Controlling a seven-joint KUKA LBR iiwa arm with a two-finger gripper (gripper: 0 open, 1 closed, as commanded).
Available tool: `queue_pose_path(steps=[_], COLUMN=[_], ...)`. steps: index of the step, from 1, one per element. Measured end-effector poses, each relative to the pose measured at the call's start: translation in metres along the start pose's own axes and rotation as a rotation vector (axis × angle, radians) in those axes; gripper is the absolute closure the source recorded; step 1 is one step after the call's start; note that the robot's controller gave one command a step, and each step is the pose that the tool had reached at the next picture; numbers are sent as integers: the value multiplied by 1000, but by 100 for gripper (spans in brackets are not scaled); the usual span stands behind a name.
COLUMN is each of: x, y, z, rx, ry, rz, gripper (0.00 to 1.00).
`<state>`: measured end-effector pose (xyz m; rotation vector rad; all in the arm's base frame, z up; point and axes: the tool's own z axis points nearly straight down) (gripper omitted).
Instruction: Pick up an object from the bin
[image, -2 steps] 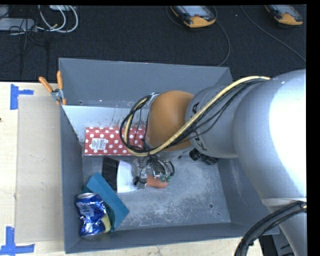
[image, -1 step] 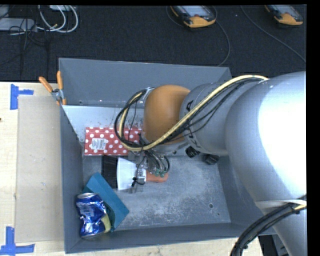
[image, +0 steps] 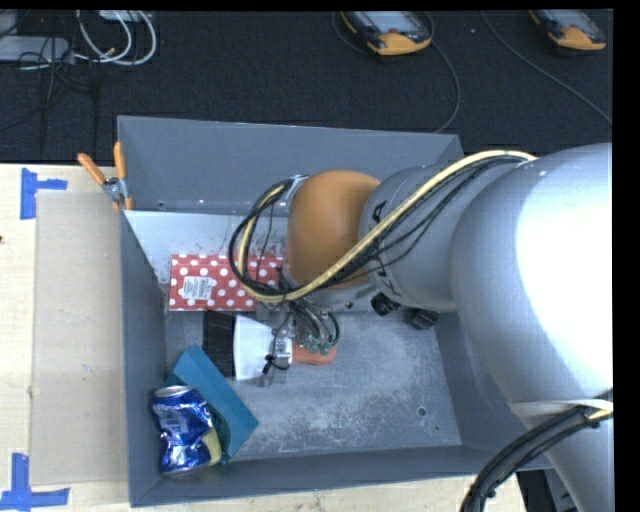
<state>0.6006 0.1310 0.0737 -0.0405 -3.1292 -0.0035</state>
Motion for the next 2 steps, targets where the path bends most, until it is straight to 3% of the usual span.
queue_pose_path(steps=[1,2], x=[6,6], y=[-12,-12], z=[3,3], rx=[-1,-1], ry=[-5,-5], rz=[-204,-203], gripper=[100,100])
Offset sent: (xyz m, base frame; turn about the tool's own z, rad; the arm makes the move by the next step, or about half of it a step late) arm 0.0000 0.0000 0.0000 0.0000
